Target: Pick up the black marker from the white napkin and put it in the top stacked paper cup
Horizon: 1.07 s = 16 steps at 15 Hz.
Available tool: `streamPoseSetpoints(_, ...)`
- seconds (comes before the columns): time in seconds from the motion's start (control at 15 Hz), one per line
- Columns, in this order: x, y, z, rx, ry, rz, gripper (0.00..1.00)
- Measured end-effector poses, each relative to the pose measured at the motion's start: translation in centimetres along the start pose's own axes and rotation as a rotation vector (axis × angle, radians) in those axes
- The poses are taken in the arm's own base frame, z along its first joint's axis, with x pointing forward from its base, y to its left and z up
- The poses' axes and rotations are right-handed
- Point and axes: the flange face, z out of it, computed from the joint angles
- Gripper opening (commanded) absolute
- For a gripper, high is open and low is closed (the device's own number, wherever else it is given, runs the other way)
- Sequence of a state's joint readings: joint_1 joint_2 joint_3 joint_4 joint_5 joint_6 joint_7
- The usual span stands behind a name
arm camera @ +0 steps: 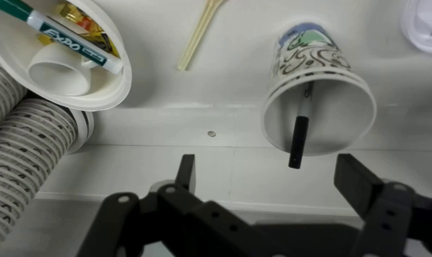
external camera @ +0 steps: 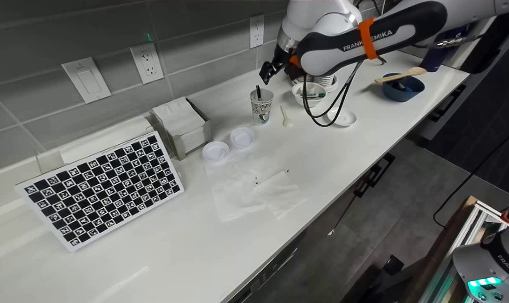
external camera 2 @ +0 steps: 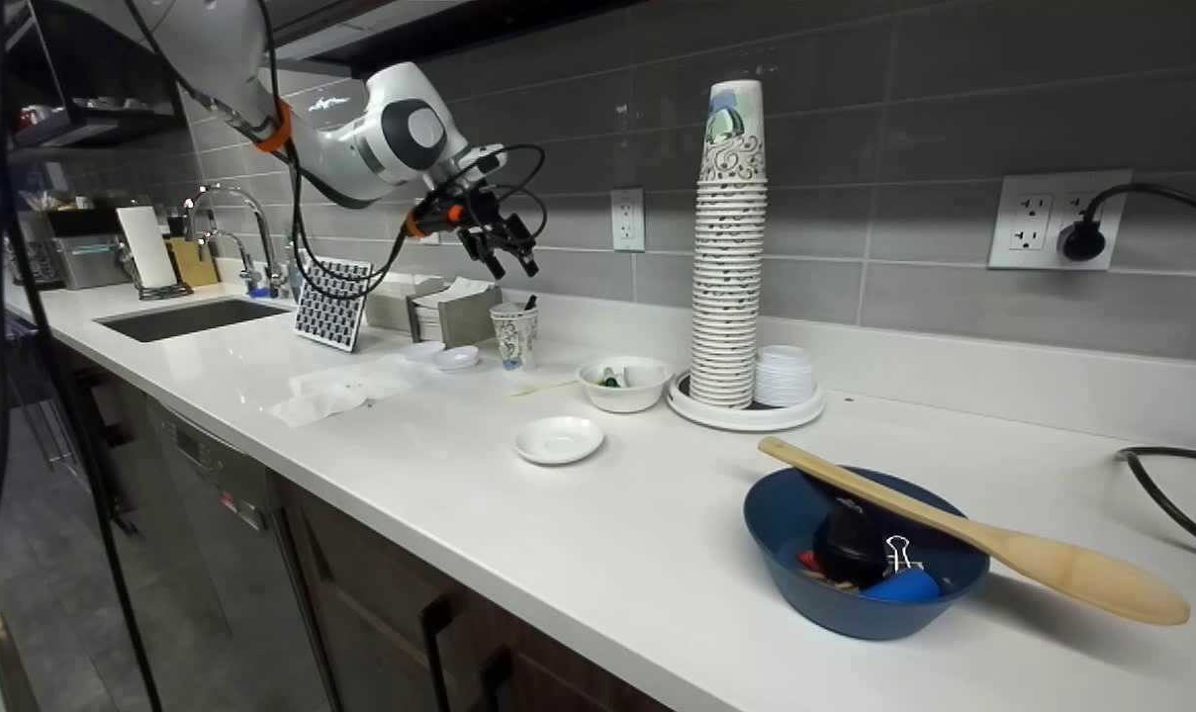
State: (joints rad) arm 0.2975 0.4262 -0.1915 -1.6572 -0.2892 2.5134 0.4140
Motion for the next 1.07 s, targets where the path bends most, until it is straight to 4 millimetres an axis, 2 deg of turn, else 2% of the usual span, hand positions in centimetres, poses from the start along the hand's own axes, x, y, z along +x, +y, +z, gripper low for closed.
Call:
streamPoseSetpoints(0.27,-1.7,2.7,-3.0,0.075,-0.031,-0.180,1.00)
streamPoseSetpoints(0.53,-6.0,6.3,-4.1,0.199,-0.036,-0.265,1.00)
streamPoseSetpoints(0.67,-8.3,7.8,-4.8,0.270,0.003,-0.245,1.00)
streamPoseSetpoints(0.8,-10.7,8.2,-6.2,0.329,0.046,-0.197,1.00)
streamPoseSetpoints(1.07,-14.5,8.7,-11.4,0.432,0.151,-0.053,1.00)
